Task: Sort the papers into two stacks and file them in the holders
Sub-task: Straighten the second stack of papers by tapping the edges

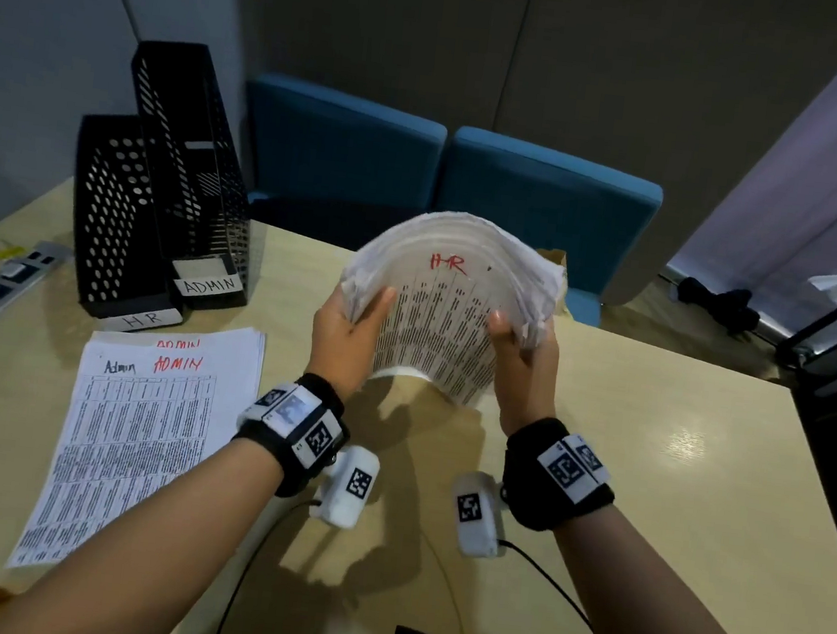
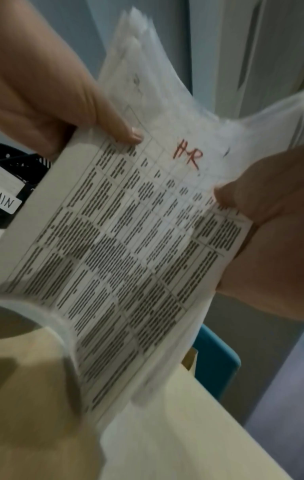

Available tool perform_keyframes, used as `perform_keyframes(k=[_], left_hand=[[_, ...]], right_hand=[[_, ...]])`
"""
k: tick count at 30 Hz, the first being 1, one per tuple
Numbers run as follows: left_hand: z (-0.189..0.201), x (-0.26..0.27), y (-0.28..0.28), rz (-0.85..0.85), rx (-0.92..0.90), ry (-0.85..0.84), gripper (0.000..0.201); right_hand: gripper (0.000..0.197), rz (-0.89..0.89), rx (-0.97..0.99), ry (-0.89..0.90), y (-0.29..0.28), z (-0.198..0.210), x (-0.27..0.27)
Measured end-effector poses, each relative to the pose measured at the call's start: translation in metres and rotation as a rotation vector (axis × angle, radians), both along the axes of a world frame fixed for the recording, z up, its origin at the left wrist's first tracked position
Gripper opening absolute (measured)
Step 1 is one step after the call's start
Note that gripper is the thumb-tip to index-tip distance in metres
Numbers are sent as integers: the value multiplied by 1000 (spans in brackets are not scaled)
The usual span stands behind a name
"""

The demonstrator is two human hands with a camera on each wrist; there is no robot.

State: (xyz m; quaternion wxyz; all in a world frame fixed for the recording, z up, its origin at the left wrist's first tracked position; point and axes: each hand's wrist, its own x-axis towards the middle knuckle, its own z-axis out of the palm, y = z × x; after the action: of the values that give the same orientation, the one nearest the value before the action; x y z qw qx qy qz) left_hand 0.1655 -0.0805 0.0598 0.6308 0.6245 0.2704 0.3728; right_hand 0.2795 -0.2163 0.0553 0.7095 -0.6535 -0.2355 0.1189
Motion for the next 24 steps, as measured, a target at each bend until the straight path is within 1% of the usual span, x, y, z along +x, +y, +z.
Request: perform_keyframes(k=[1, 4, 5, 6, 8, 10, 13, 17, 20, 21, 23, 24], left_hand=[[-6, -1, -1, -12, 3, 11, 23], [-22, -3, -1, 8, -45, 62, 39], [-25, -3, 0, 23, -82, 71, 45], [-29, -3, 2, 31, -119, 75, 48], [-36, -3, 5, 25, -183, 58, 52], [-41, -2, 8, 20, -228, 52, 52], [-46, 2, 9, 33, -229, 102, 46], [-50, 8, 12, 77, -273, 138, 36], [-49, 9, 14, 118, -321, 119, 30], [-49, 9, 15, 130, -326, 113, 30], [-46, 8, 21, 159, -343, 102, 31], [-44, 6, 26, 168, -345, 99, 29]], right_hand=[[39, -20, 6, 44, 0, -4, -2], [82, -145, -7, 218, 2, -15, -2], [92, -165, 7, 266, 3, -17, -1], [99, -163, 24, 307, 4, -20, 2], [103, -118, 31, 346, 5, -23, 7], [95, -68, -3, 326, 6, -26, 10], [78, -53, -90, 301, 9, -36, 11], [37, -89, -168, 282, 16, -46, 16], [12, -75, -257, 203, 21, -55, 22], [12, -57, -282, 185, 22, -59, 23], [26, -24, -320, 158, 25, -65, 25], [28, -16, -340, 143, 27, -64, 24]])
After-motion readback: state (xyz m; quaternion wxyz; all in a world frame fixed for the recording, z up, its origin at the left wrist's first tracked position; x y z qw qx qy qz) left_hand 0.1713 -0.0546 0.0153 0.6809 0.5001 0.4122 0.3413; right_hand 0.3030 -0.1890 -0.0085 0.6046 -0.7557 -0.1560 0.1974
